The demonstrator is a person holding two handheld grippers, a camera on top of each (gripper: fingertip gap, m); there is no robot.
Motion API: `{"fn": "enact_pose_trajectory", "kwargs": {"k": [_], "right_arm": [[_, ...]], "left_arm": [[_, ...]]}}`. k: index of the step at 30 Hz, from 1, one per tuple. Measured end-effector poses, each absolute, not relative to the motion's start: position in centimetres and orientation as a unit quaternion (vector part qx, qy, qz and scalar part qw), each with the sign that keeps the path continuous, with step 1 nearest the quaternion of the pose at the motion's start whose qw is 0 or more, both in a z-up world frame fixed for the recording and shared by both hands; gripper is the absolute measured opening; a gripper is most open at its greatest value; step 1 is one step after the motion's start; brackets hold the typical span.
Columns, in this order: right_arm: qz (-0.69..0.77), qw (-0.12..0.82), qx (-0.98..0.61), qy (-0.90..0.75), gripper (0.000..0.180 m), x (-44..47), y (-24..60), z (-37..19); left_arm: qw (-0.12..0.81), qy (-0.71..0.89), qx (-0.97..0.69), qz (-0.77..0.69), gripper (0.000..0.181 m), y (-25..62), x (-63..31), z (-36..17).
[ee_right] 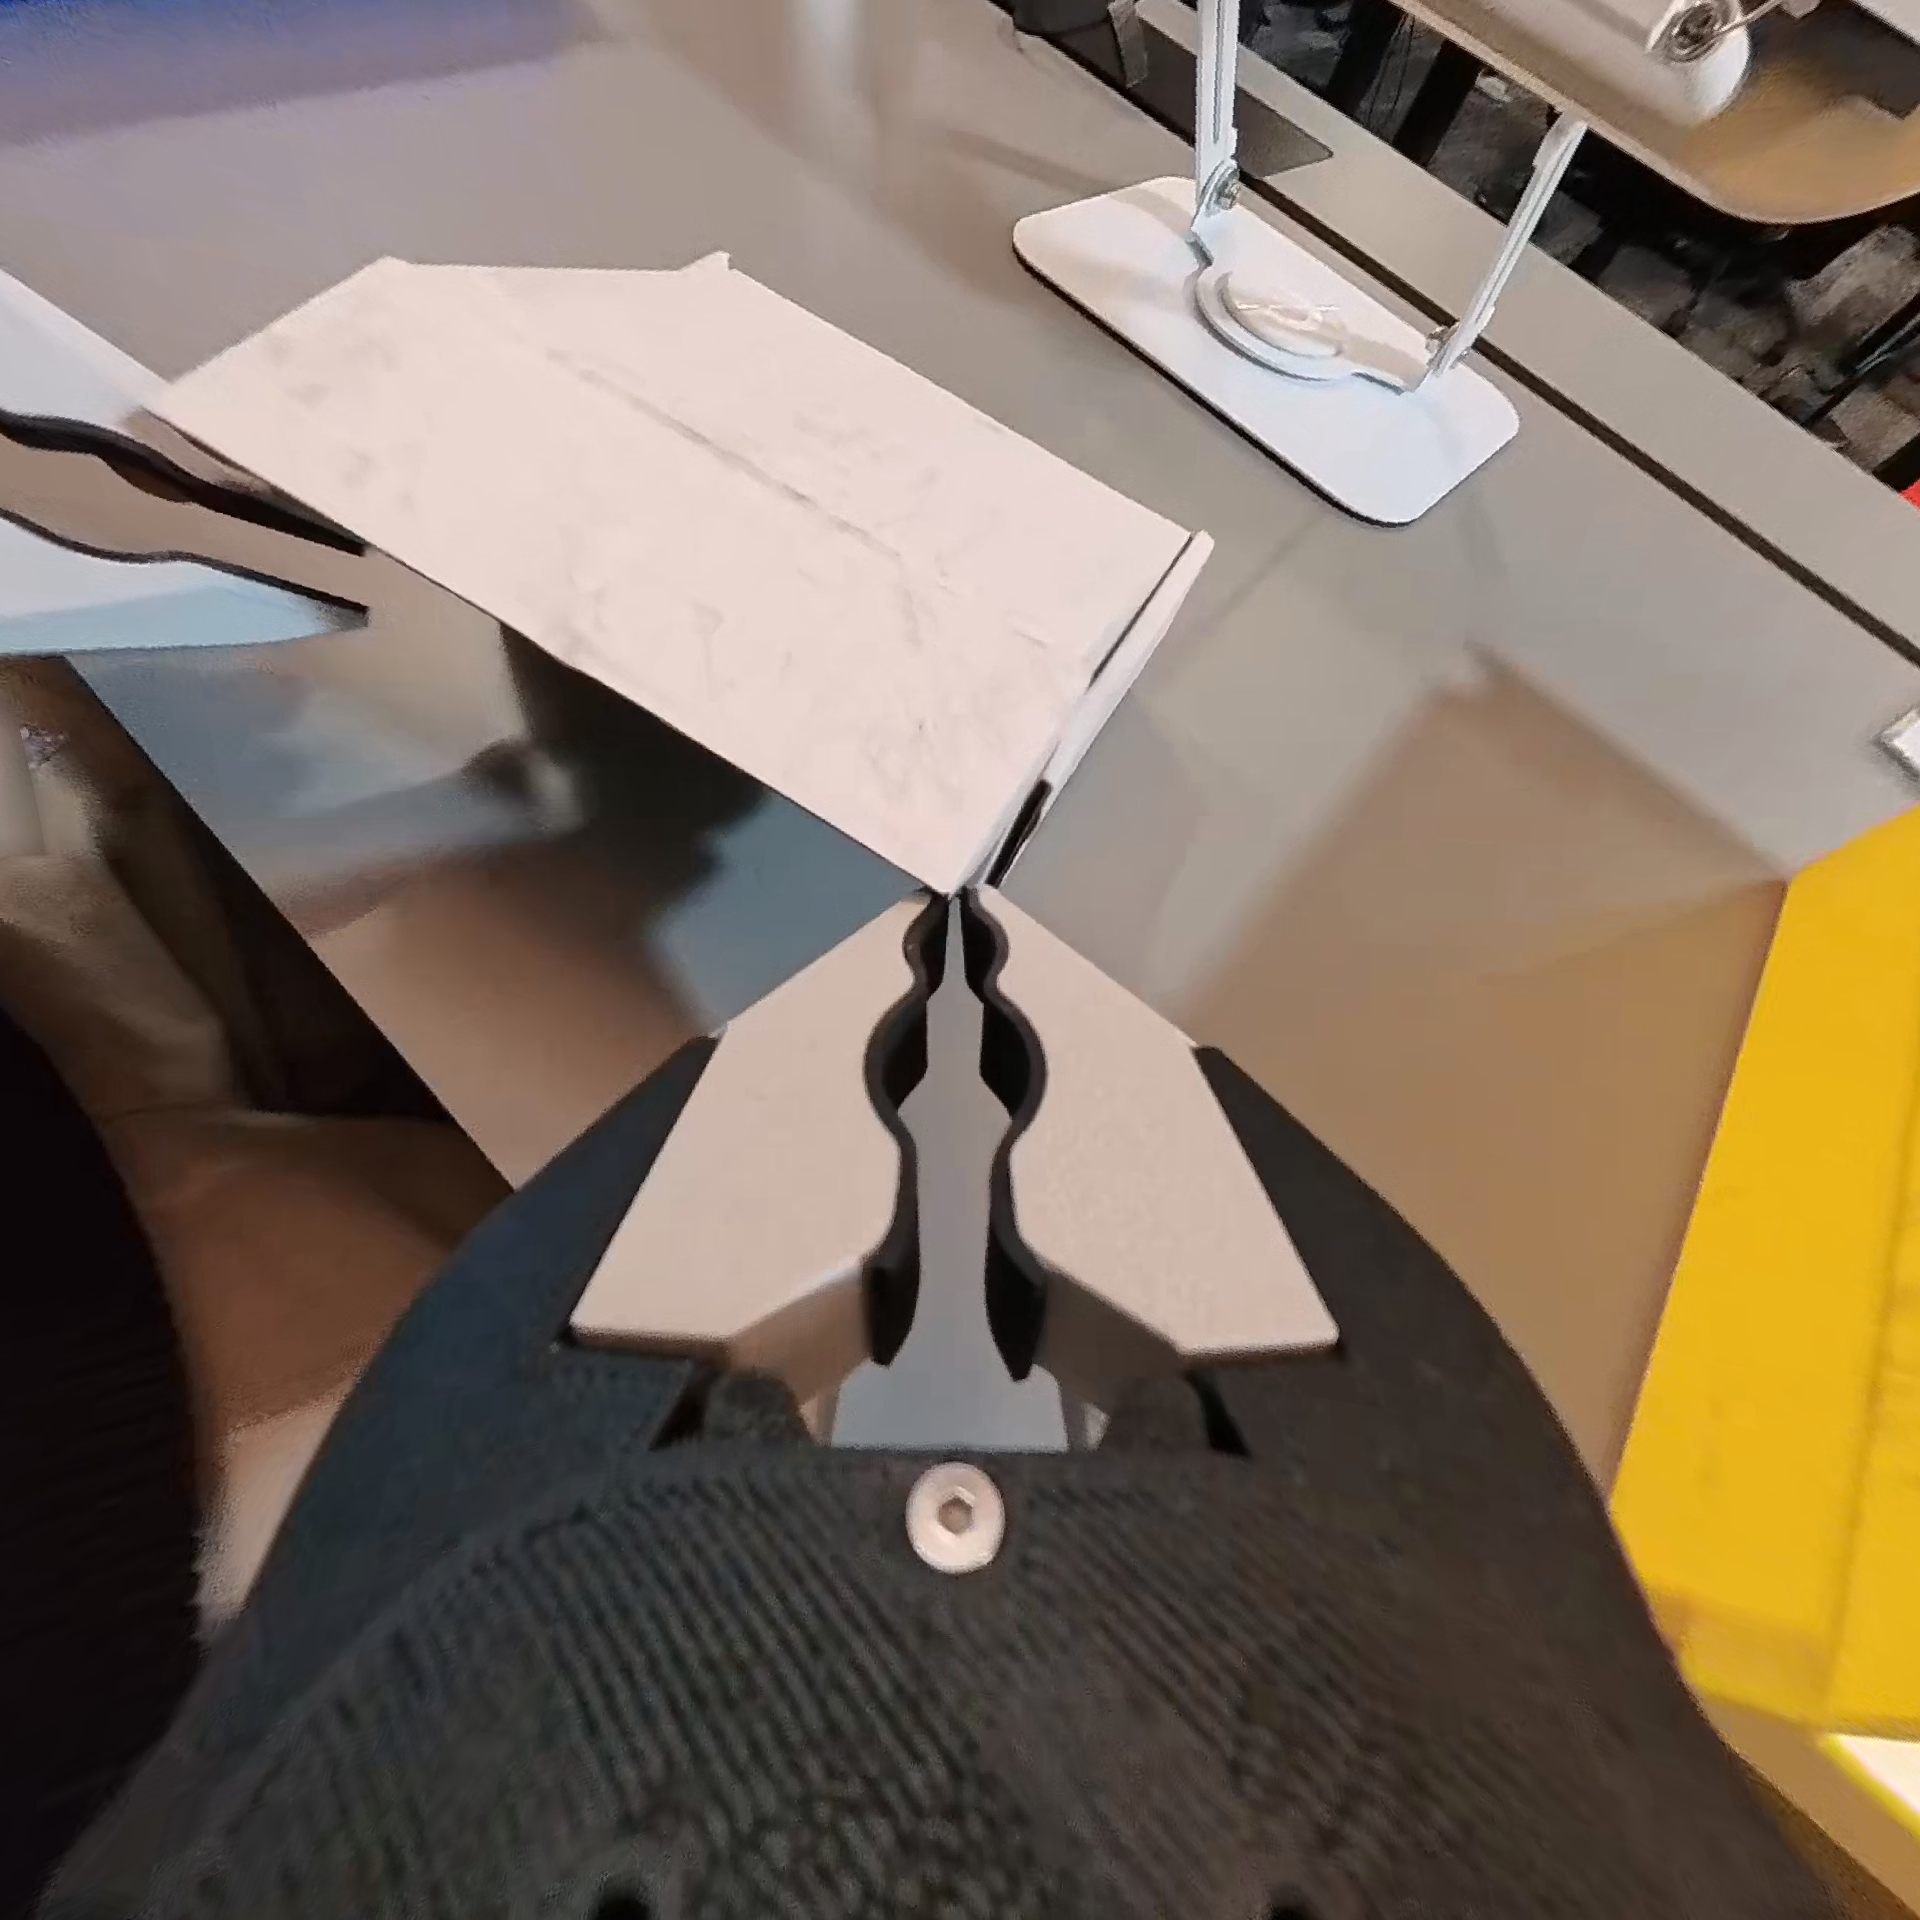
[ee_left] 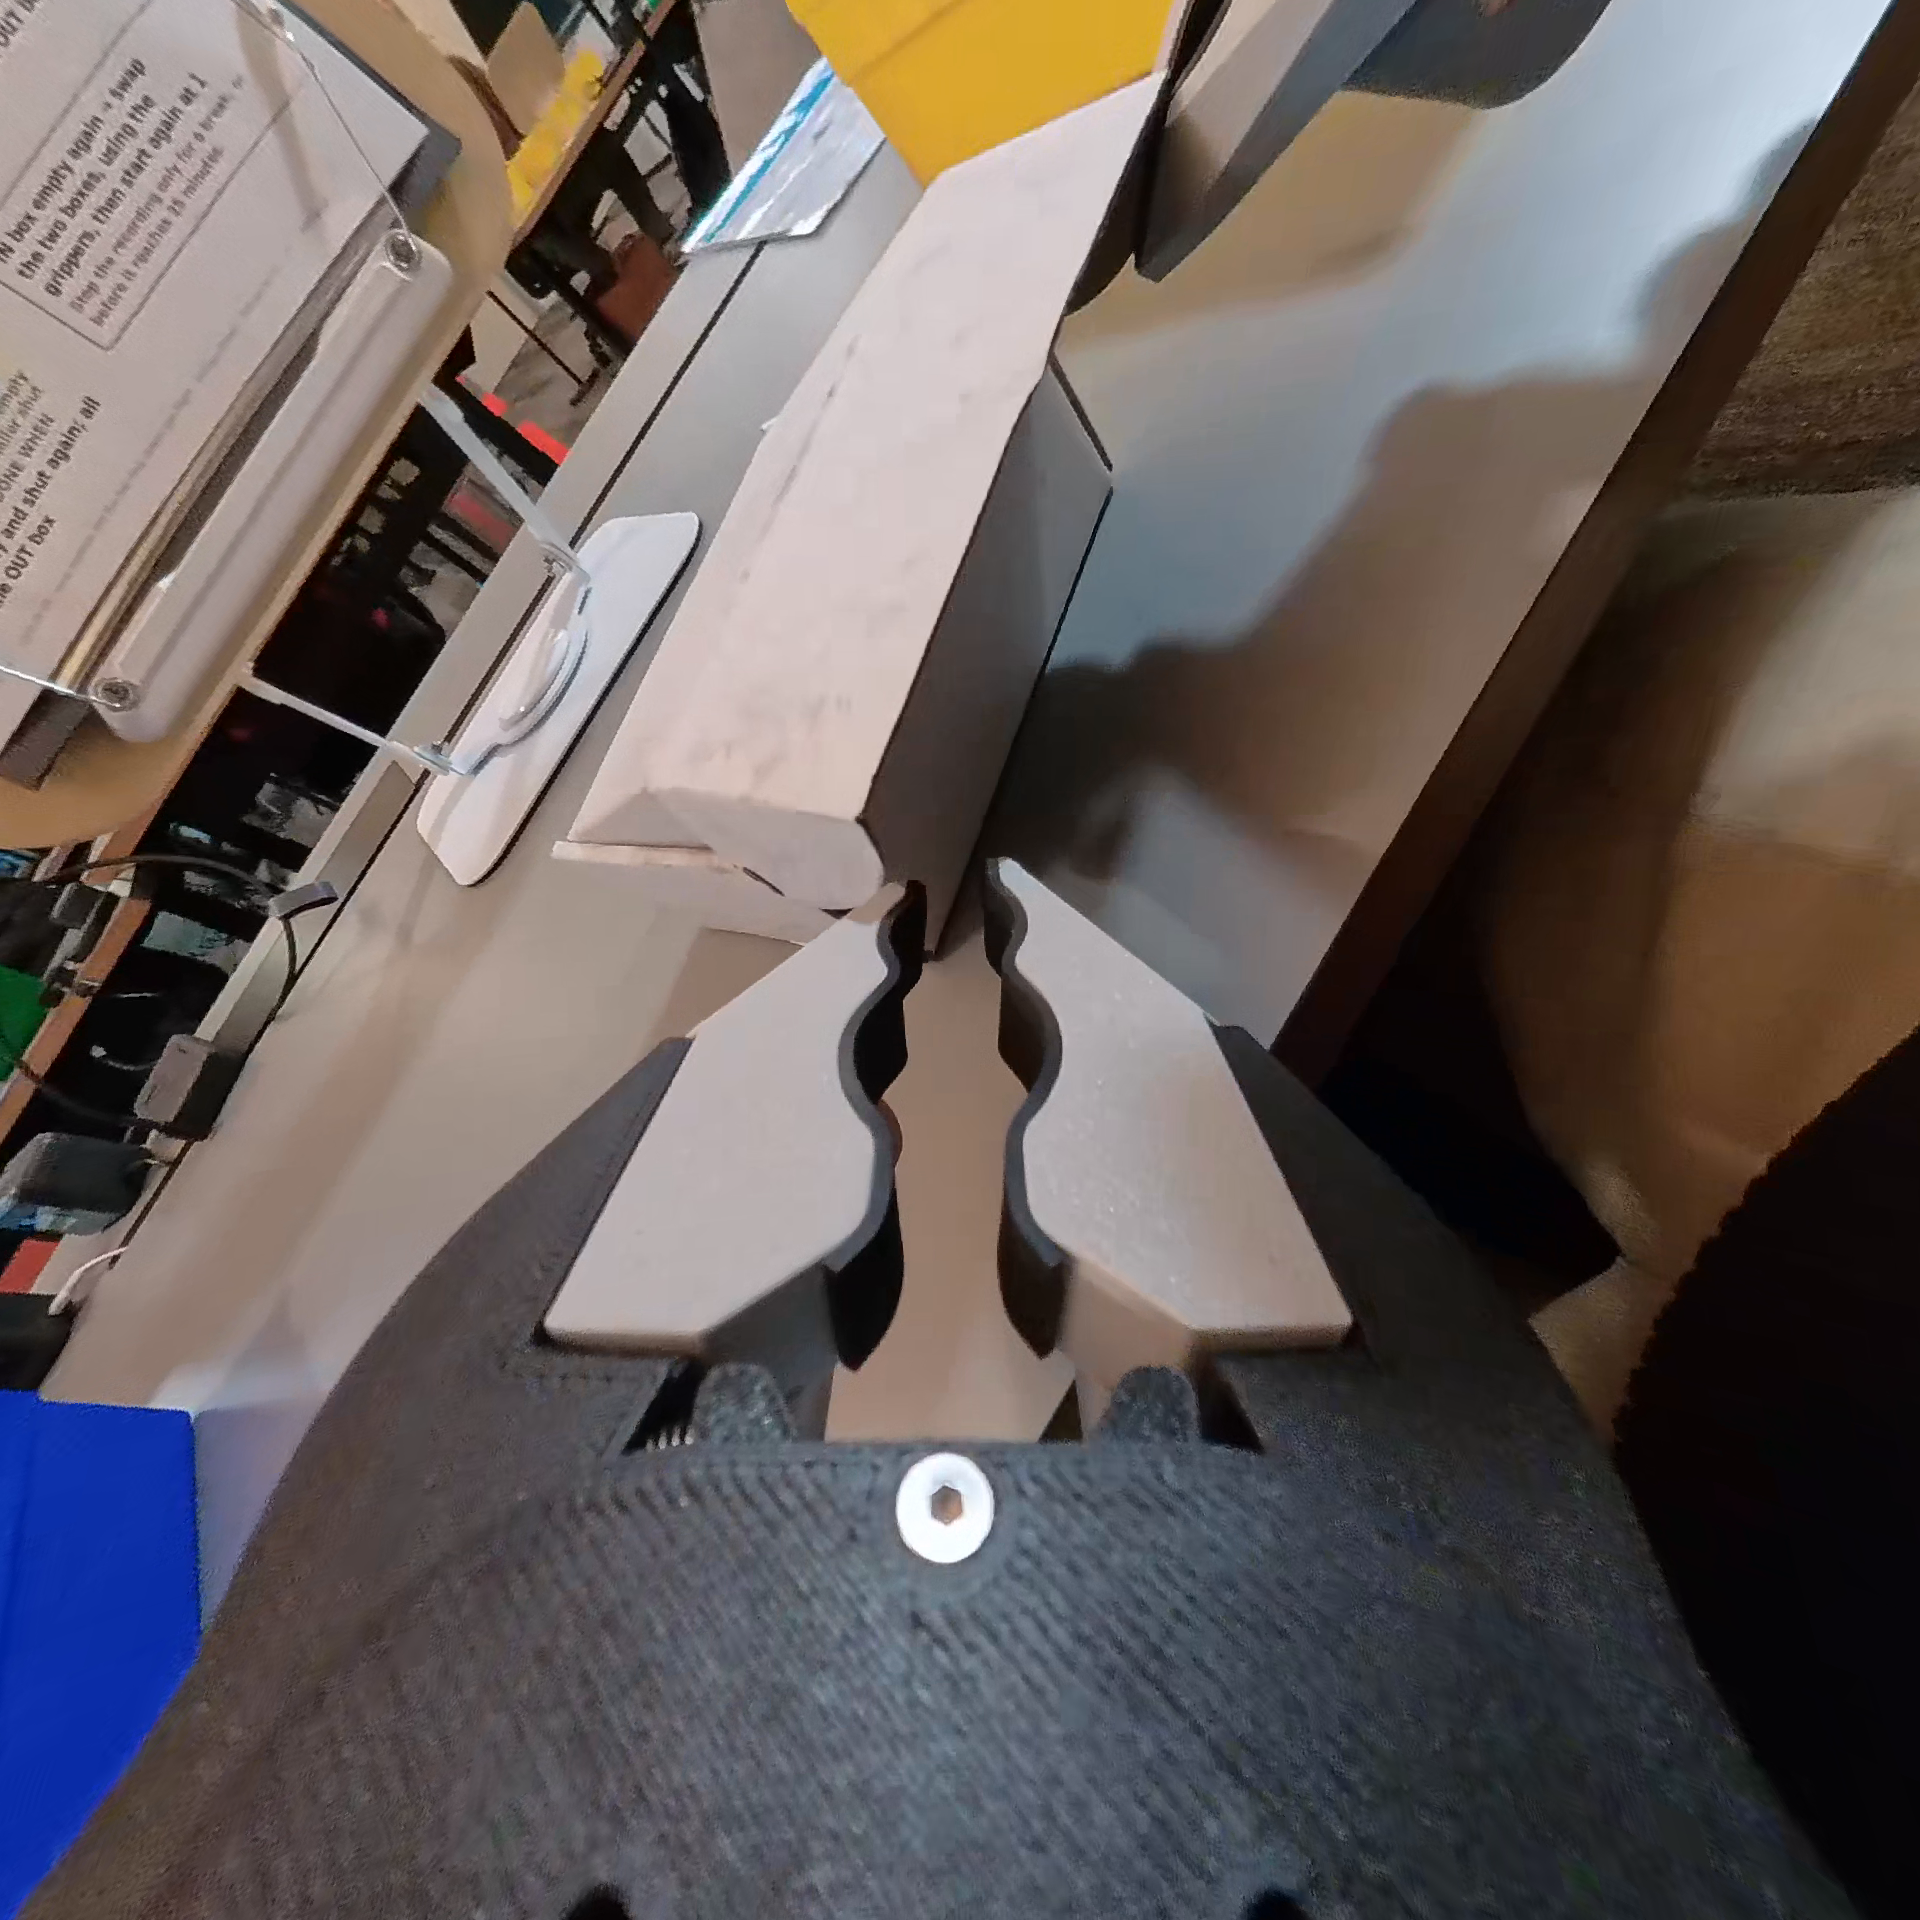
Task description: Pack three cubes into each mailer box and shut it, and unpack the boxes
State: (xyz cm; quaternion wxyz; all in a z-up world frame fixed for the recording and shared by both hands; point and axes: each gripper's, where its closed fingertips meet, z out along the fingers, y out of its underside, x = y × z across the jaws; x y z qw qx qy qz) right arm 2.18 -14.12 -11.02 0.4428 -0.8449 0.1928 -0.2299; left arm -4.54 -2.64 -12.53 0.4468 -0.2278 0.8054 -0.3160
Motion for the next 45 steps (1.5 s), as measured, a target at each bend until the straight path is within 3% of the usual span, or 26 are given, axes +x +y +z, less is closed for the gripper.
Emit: {"fn": "enact_pose_trajectory", "kwargs": {"k": [8,16,20,22,33,45], "right_arm": [[-0.261,0.424,-0.851,0.167,0.001,2.2,-14.1,-11.0],[-0.255,0.431,-0.85,0.163,0.001,2.0,-14.0,-11.0],[-0.262,0.425,-0.854,0.149,0.001,1.7,-13.8,-11.0],[-0.262,0.425,-0.855,0.142,0.001,1.6,-13.7,-11.0],[-0.241,0.439,-0.853,0.145,0.001,1.5,-13.3,-11.3],[-0.275,0.421,-0.858,0.11,0.001,1.3,-13.0,-11.2]], "left_arm": [[0.419,0.795,-0.292,-0.326,0.007,-0.2,-4.5,-12.3],[0.422,0.756,-0.307,-0.394,0.055,-1.6,-4.4,-10.3],[0.438,0.741,-0.314,-0.4,0.024,-1.9,-4.0,-9.9],[0.439,0.742,-0.315,-0.396,0.021,-1.6,-3.9,-10.0],[0.435,0.761,-0.314,-0.366,0.007,-1.1,-3.8,-11.1],[0.47,0.752,-0.313,-0.341,0.014,-0.3,-3.3,-10.8]]}}
